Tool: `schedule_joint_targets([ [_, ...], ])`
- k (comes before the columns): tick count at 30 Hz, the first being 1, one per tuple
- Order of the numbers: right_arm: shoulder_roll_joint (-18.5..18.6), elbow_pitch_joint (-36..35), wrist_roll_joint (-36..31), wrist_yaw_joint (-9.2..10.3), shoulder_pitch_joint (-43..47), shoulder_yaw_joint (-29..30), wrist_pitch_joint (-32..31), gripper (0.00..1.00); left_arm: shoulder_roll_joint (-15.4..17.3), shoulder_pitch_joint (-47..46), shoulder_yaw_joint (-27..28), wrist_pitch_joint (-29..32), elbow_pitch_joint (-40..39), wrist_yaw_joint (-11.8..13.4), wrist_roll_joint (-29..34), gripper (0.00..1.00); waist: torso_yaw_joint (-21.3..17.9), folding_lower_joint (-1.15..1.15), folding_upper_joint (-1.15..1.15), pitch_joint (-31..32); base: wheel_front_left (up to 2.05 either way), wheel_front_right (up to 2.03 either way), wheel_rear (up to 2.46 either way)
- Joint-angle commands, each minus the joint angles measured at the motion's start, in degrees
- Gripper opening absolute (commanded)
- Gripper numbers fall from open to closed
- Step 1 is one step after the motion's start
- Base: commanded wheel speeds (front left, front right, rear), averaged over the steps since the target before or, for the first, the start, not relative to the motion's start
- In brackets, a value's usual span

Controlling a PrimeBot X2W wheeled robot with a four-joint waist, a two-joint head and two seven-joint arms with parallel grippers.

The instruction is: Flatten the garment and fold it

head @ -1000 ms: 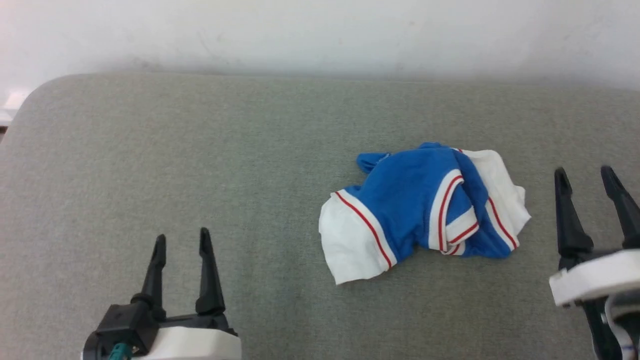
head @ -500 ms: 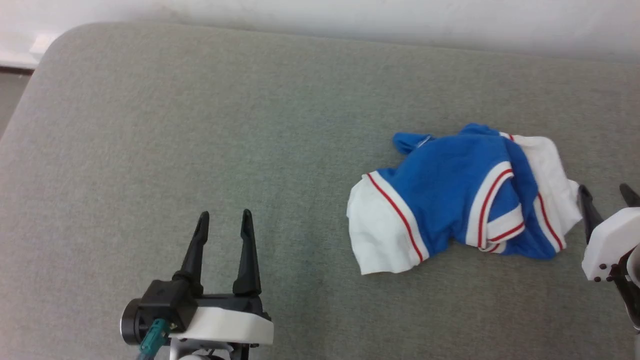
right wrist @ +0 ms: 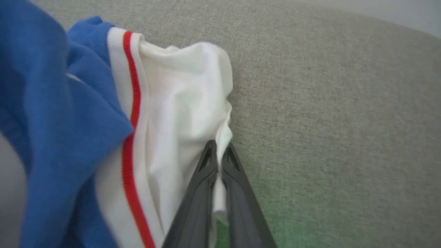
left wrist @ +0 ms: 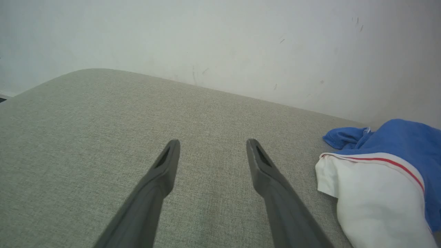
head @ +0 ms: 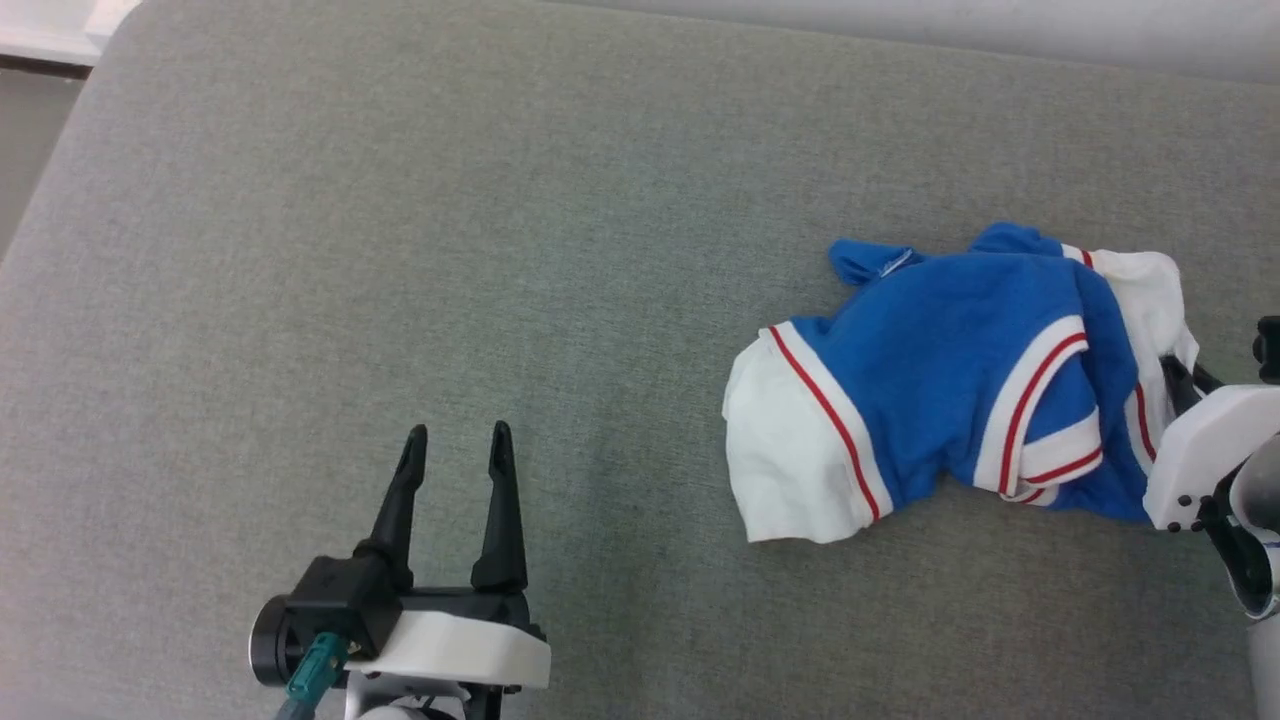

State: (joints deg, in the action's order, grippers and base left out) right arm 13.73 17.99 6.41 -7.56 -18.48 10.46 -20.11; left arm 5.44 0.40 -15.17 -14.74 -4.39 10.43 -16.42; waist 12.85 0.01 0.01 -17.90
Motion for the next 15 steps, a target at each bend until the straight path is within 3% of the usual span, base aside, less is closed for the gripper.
schedule_joint_targets([
  [1,0.16,0.22,0.54,0.08,0.16,0.28,0.78,0.00,-0.36,-1.14,0.45,-0.26,0.40,-0.49,0.81,1.00,-1.91,-0.01,-0.01,1.55,0.00,0.00,0.00],
  [6,1.79,-4.16,-0.61,0.08,2.15,6.93,3.99,0.00,-0.62,-0.39,2.02,-0.26,1.02,-0.61,1.10,1.00,-4.93,-0.01,-0.01,4.28,0.00,0.00,0.00],
  [13,0.74,-8.90,-7.20,0.08,14.61,25.95,2.95,0.00,-0.44,1.21,2.97,-0.26,1.98,-1.13,1.35,1.00,-6.59,-0.01,-0.01,6.12,0.00,0.00,0.00],
  [14,-0.14,-8.79,-8.11,0.08,16.29,27.90,2.11,0.11,-0.41,1.40,3.05,-0.26,2.17,-1.15,1.30,1.00,-6.68,-0.01,-0.01,6.16,0.00,0.00,0.00],
  [15,-1.09,-8.76,-8.65,0.08,17.44,29.21,1.66,0.43,-0.35,1.55,3.07,-0.26,2.37,-1.17,1.28,1.00,-6.73,-0.01,-0.01,6.19,0.00,0.00,0.00],
])
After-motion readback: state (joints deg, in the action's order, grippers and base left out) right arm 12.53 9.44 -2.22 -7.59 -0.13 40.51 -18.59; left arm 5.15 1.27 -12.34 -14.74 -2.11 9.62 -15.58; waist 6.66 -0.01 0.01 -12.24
